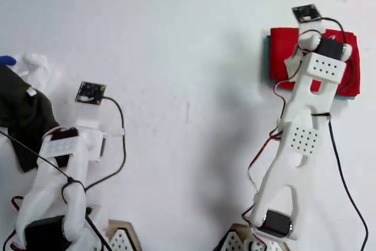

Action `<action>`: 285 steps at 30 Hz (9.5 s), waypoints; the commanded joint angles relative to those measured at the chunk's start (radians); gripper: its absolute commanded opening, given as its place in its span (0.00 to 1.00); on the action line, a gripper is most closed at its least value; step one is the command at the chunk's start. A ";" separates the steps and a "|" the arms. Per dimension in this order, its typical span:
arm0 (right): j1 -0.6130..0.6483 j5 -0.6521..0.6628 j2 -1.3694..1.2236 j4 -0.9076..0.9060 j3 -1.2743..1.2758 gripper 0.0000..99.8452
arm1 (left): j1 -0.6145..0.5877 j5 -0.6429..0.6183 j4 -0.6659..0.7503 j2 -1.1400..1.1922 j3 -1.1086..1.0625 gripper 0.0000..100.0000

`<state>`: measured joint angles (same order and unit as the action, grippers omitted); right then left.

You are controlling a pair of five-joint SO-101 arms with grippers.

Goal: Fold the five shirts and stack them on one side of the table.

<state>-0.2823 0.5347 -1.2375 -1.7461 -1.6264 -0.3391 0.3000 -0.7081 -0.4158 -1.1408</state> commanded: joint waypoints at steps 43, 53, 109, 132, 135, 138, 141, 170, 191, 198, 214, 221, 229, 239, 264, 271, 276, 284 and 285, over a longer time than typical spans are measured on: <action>0.285 -0.097 2.146 0.960 3.000 0.03 | -0.005 0.000 0.029 -0.025 0.001 0.03; 0.289 -0.098 2.296 1.001 3.124 0.03 | -0.044 0.003 -0.075 -0.052 0.065 0.03; 0.291 -0.098 2.325 0.993 3.139 0.03 | -0.193 0.138 -1.080 0.647 1.937 0.03; 0.291 -0.098 2.325 0.993 3.139 0.03 | 0.483 -0.086 -1.048 -0.048 1.873 0.03; 0.291 -0.098 2.325 0.993 3.139 0.03 | 0.454 -0.086 -1.077 -0.043 1.856 0.03; 0.291 -0.098 2.325 0.993 3.139 0.03 | 0.367 -0.080 -1.076 -0.049 1.776 0.03; 0.291 -0.098 2.325 0.993 3.139 0.03 | 0.216 -0.078 -1.076 -0.049 1.681 0.03; 0.759 -0.184 2.008 0.719 2.512 0.15 | -0.732 0.595 -0.677 -0.048 0.628 0.03; 1.095 -0.290 1.104 0.717 1.860 0.27 | -0.732 0.592 -0.680 -0.046 0.619 0.03; 1.138 -0.290 0.934 0.722 1.703 0.27 | -0.732 0.592 -0.680 -0.048 0.619 0.03; 1.124 -0.290 0.676 0.639 1.478 0.02 | -0.732 0.592 -0.675 -0.048 0.619 0.03; 0.997 -0.288 0.702 0.532 1.407 0.02 | -0.724 0.591 -0.680 -0.048 0.619 0.03; 0.771 -0.279 0.997 0.403 1.402 0.02 | -0.494 0.354 -0.776 -0.049 0.707 0.03; 0.476 -0.153 1.330 0.303 1.404 0.02 | 0.012 0.063 -1.054 -0.046 1.234 0.03; 0.202 -0.068 1.799 0.329 1.777 0.02 | 0.282 0.005 -1.028 -0.040 1.136 0.03; 0.194 -0.061 1.799 0.453 2.111 0.02 | 0.281 0.008 -0.809 -0.040 0.634 0.03; 0.182 -0.060 1.799 0.522 2.197 0.02 | 0.276 0.126 -0.746 -0.040 0.499 0.04; 0.042 0.012 1.799 0.584 2.213 0.02 | 0.222 0.292 -0.778 -0.048 0.481 0.25; 0.033 0.020 1.799 0.584 2.216 0.02 | 0.224 0.302 -0.786 -0.048 0.484 0.25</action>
<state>-0.2117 0.5240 0.5240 -1.1799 0.5892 -0.1013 0.5654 -1.4707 -0.4480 -0.6636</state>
